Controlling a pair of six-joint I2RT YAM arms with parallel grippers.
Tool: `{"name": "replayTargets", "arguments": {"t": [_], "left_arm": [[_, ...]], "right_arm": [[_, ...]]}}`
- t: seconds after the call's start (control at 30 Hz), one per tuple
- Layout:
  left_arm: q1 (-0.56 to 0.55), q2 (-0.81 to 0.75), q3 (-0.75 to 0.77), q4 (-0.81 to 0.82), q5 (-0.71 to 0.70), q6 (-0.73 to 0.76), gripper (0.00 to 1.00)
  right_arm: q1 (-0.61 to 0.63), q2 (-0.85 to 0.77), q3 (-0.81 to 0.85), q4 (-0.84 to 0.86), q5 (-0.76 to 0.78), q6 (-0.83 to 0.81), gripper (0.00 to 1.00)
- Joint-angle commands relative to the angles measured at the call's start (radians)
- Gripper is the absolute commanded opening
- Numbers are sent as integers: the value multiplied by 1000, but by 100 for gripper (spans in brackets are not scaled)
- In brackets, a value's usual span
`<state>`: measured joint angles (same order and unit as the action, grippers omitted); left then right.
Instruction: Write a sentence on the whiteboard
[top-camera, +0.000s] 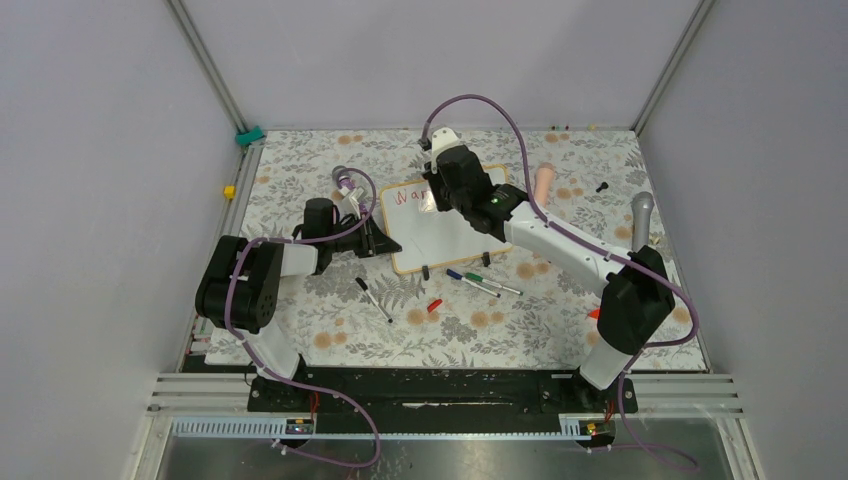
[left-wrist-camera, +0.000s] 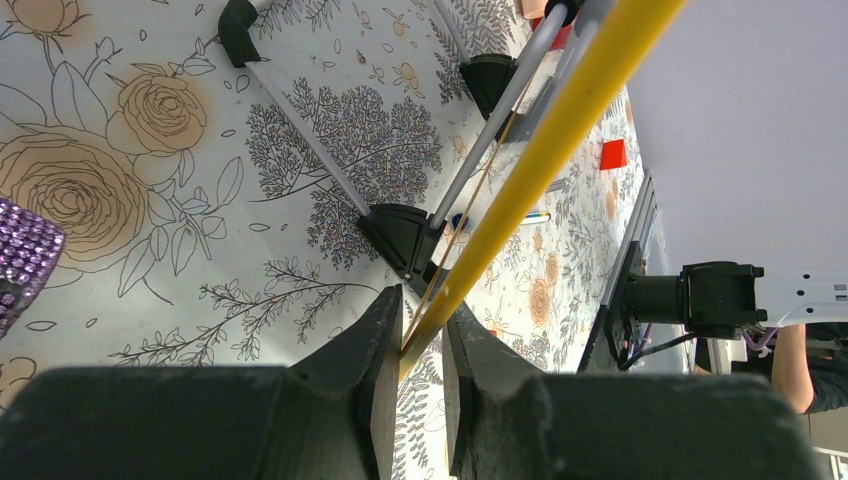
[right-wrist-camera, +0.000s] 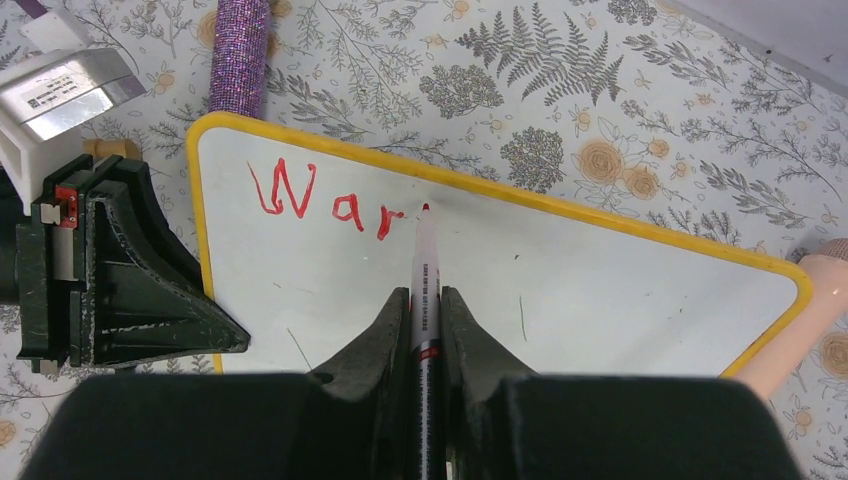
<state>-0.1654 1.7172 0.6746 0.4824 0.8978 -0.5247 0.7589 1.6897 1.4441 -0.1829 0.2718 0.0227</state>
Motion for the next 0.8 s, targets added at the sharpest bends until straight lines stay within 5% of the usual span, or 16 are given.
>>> {"name": "replayTargets", "arguments": {"t": [0.0,0.77], "left_arm": [[5,0,4,19,-47,-4,0],[5,0,2,20,-48,-4,0]], "right_arm": [[-11,-4,6,13,20,-6,0],[-16,27,10,3,5,4,0]]}}
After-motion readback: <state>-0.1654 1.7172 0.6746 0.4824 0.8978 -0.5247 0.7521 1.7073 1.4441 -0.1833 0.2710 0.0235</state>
